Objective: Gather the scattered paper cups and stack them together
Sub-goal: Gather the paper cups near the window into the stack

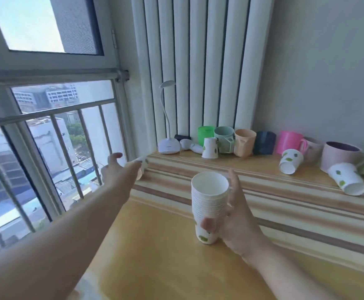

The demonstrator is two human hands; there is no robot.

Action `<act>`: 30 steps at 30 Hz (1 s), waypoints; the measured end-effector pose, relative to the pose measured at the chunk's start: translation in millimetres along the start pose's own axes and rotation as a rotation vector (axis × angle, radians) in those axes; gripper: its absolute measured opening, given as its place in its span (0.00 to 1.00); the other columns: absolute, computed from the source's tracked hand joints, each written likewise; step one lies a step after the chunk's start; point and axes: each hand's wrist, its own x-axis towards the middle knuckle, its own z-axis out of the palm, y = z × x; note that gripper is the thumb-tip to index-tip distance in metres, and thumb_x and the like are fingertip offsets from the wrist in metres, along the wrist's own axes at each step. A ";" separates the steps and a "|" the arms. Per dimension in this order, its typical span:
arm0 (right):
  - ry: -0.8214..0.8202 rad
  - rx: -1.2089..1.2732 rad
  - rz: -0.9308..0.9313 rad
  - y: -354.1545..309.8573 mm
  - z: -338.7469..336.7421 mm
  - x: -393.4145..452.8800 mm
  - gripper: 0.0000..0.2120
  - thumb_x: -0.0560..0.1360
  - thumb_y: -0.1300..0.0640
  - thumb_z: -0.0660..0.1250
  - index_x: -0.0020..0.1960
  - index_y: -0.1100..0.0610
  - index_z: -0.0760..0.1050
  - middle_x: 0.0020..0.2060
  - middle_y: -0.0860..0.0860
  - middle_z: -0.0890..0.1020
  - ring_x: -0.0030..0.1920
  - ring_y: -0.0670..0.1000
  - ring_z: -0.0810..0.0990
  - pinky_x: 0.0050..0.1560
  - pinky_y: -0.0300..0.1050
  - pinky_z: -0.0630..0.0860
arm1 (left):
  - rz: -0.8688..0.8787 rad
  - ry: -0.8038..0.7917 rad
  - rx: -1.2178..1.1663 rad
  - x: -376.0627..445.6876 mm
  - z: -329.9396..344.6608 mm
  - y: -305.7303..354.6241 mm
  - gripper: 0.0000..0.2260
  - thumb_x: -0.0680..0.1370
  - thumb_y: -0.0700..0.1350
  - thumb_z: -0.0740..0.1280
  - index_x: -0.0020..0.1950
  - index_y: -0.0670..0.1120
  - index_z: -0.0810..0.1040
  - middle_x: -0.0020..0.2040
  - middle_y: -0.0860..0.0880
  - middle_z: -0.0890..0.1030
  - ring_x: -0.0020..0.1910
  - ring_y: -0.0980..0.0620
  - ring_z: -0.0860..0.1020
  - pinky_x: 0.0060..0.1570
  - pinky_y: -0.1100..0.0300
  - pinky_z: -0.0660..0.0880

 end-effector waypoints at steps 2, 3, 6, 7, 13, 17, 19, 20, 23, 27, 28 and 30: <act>0.059 -0.086 0.008 17.3 7.8 -5.0 0.56 0.64 0.55 0.88 0.76 0.25 0.58 0.64 0.37 0.83 0.63 0.42 0.84 0.62 0.47 0.83 | -0.019 -0.018 0.198 39.3 2.5 -5.9 0.41 0.71 0.60 0.77 0.81 0.61 0.63 0.76 0.41 0.69 0.71 0.38 0.74 0.68 0.44 0.75; 0.080 -0.148 0.018 20.1 9.8 -5.0 0.50 0.67 0.59 0.85 0.71 0.22 0.61 0.59 0.36 0.85 0.59 0.40 0.84 0.59 0.45 0.83 | -0.008 -0.063 0.259 57.2 5.7 -10.1 0.46 0.67 0.65 0.77 0.81 0.64 0.60 0.77 0.41 0.69 0.73 0.38 0.73 0.70 0.43 0.75; 0.088 -0.266 0.053 23.9 8.6 -3.3 0.39 0.67 0.56 0.83 0.66 0.28 0.67 0.55 0.29 0.83 0.54 0.34 0.82 0.53 0.38 0.78 | -0.003 -0.247 0.245 85.0 21.8 -19.5 0.48 0.65 0.66 0.78 0.81 0.64 0.61 0.74 0.46 0.76 0.66 0.42 0.78 0.65 0.49 0.76; 0.102 -0.262 0.073 25.2 7.6 -2.1 0.37 0.67 0.55 0.84 0.65 0.31 0.68 0.54 0.27 0.83 0.54 0.32 0.81 0.51 0.35 0.76 | 0.003 -0.257 0.261 85.5 28.6 -25.0 0.44 0.68 0.63 0.78 0.81 0.62 0.64 0.73 0.46 0.75 0.64 0.42 0.78 0.63 0.49 0.77; 0.119 -0.263 0.125 30.3 4.7 0.2 0.30 0.67 0.50 0.84 0.61 0.35 0.71 0.54 0.27 0.82 0.53 0.31 0.81 0.50 0.35 0.76 | 0.291 -0.184 0.520 54.4 47.3 -44.7 0.33 0.76 0.47 0.74 0.79 0.56 0.66 0.71 0.42 0.73 0.65 0.38 0.77 0.62 0.44 0.75; 0.198 -0.233 0.155 31.5 0.8 0.9 0.29 0.67 0.50 0.84 0.61 0.38 0.72 0.53 0.34 0.84 0.53 0.36 0.83 0.51 0.39 0.80 | 0.335 -0.289 0.396 5.0 48.9 -35.4 0.33 0.73 0.54 0.80 0.72 0.52 0.68 0.61 0.48 0.77 0.55 0.46 0.75 0.53 0.52 0.71; 0.252 -0.179 0.184 30.7 -7.7 -1.9 0.28 0.68 0.54 0.84 0.62 0.42 0.74 0.53 0.40 0.86 0.54 0.42 0.85 0.50 0.42 0.83 | 0.343 -0.327 0.339 -24.5 48.5 -33.5 0.31 0.72 0.55 0.81 0.71 0.54 0.71 0.62 0.49 0.76 0.57 0.47 0.76 0.55 0.52 0.73; 0.263 -0.172 0.195 28.6 -15.0 -4.7 0.28 0.69 0.56 0.84 0.62 0.43 0.74 0.53 0.42 0.87 0.54 0.43 0.86 0.48 0.40 0.83 | 0.339 -0.357 0.303 -39.6 48.7 -31.2 0.31 0.72 0.56 0.81 0.71 0.56 0.72 0.63 0.50 0.75 0.58 0.47 0.76 0.56 0.52 0.73; 0.280 -0.249 0.208 17.3 -49.9 -22.7 0.28 0.69 0.56 0.83 0.61 0.41 0.73 0.53 0.40 0.86 0.49 0.38 0.85 0.43 0.34 0.79 | 0.313 -0.485 0.135 -84.8 51.6 -13.1 0.31 0.75 0.59 0.78 0.76 0.61 0.72 0.65 0.52 0.77 0.59 0.53 0.78 0.52 0.56 0.76; 0.351 -0.465 0.220 3.0 -112.3 -73.4 0.30 0.67 0.51 0.85 0.60 0.36 0.71 0.53 0.37 0.83 0.53 0.38 0.82 0.46 0.38 0.76 | 0.344 -0.654 -0.022 -146.8 56.3 32.5 0.35 0.78 0.56 0.77 0.81 0.63 0.65 0.61 0.58 0.78 0.55 0.59 0.81 0.45 0.59 0.78; 0.393 -0.497 0.217 1.0 -127.2 -88.1 0.29 0.66 0.50 0.85 0.57 0.36 0.72 0.52 0.37 0.84 0.53 0.38 0.82 0.46 0.39 0.76 | 0.354 -0.691 -0.055 -161.4 58.6 45.6 0.36 0.78 0.56 0.78 0.81 0.63 0.64 0.62 0.58 0.78 0.55 0.58 0.82 0.45 0.58 0.79; 0.491 -0.517 0.205 0.6 -153.4 -114.3 0.26 0.65 0.49 0.85 0.54 0.38 0.74 0.49 0.39 0.85 0.51 0.40 0.83 0.44 0.42 0.77 | 0.379 -0.752 -0.120 -190.3 64.6 72.9 0.37 0.77 0.56 0.78 0.81 0.62 0.63 0.64 0.54 0.80 0.56 0.55 0.84 0.46 0.57 0.79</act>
